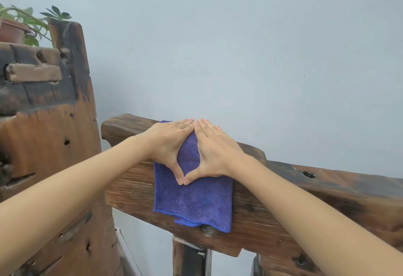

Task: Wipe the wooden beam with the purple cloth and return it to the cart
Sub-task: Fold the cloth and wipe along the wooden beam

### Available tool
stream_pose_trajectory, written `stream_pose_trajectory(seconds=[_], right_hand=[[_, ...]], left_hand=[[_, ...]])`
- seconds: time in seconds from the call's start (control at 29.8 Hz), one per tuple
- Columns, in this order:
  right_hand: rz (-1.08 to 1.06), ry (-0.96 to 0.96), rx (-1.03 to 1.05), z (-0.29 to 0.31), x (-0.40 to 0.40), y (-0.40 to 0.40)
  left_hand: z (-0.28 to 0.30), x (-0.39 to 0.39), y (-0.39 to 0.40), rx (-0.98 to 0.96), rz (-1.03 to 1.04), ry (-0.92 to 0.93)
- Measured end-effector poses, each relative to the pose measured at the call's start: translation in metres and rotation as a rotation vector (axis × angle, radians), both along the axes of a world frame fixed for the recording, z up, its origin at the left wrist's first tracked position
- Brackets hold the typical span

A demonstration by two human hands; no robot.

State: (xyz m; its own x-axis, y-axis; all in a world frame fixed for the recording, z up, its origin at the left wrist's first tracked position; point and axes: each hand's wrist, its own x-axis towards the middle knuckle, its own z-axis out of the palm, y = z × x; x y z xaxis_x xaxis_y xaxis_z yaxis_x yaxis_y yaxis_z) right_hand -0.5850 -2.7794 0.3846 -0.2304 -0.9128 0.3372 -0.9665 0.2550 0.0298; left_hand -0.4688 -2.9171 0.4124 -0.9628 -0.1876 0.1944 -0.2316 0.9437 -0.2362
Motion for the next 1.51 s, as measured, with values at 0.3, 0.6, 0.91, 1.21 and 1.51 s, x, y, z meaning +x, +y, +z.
stream_pose_trajectory(seconds=[0.3,0.6,0.91,1.21,1.51], right_hand=[[-0.052,-0.090,-0.002,-0.006,-0.016,0.031],[-0.141,-0.078,0.022,-0.015,-0.036,0.062],[-0.135,-0.171,-0.034,-0.024,-0.048,0.080],[-0.160,-0.152,-0.004,-0.032,-0.063,0.106],[-0.281,-0.080,0.118,-0.036,-0.069,0.127]], left_hand=[[-0.001,-0.028,0.026,0.052,-0.064,-0.058],[-0.008,-0.059,0.055,-0.071,-0.097,-0.120],[-0.002,-0.076,0.080,-0.128,-0.092,-0.238],[-0.006,-0.093,0.106,0.027,-0.050,-0.280],[-0.010,-0.113,0.128,-0.010,-0.064,-0.307]])
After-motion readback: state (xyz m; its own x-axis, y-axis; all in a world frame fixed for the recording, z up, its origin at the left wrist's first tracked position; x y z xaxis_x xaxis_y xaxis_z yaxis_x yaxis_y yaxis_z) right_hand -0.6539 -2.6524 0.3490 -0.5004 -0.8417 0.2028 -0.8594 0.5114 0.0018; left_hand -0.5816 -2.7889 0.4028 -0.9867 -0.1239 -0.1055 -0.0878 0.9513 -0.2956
